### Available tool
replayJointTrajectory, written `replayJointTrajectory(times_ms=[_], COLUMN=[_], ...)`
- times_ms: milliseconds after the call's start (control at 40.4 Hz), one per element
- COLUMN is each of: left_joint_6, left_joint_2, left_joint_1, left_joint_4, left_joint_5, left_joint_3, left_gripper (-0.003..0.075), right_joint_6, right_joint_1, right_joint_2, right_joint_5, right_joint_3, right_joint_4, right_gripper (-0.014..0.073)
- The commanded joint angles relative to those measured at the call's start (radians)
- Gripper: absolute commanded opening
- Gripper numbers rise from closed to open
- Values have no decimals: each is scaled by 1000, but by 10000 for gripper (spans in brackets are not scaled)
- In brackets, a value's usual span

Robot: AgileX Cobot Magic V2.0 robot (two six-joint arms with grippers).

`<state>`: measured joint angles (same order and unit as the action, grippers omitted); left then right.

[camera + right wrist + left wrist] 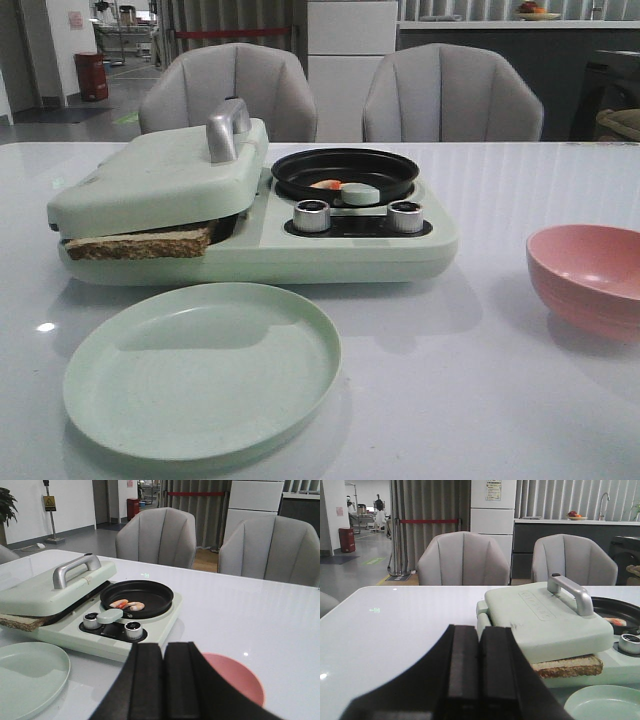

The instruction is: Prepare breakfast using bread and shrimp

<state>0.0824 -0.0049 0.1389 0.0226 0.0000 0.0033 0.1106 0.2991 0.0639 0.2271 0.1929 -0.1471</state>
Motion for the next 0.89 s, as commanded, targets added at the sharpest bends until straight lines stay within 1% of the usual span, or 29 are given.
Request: replayJointTrajectory(times_ms=[0, 124, 297, 396, 470, 594, 792, 866], left_joint_6=[5, 5, 5, 5, 5, 5, 5, 5], left_joint_2=[-23, -23, -23, -23, -23, -23, -21, -21], left_joint_1=[-1, -1, -1, -1, -1, -1, -1, -1], left_joint_4=[-6, -6, -6, -6, -6, -6, -6, -6], left_joint_5=[-77, -77, -77, -77, -77, -77, -77, -77], left_joint_3=[33, 33, 33, 33, 33, 33, 33, 33], left_gripper=[33, 33, 33, 33, 33, 33, 33, 33], right_joint_6=[7, 7, -2, -50, -98, -122, -122, -123], right_joint_1=[1, 1, -6, -43, -101, -153, -152, -152], right_joint_2=[10, 10, 10, 5, -22, -84, -94, -94], right_joint_5=[-92, -91, -81, -107, -140, -159, -245, -233], right_joint_3=[25, 25, 19, -4, -45, -113, -218, -218], right_joint_4=[0, 2, 81, 147, 191, 193, 195, 195], right_gripper=[-34, -34, -34, -34, -34, -34, -34, -34])
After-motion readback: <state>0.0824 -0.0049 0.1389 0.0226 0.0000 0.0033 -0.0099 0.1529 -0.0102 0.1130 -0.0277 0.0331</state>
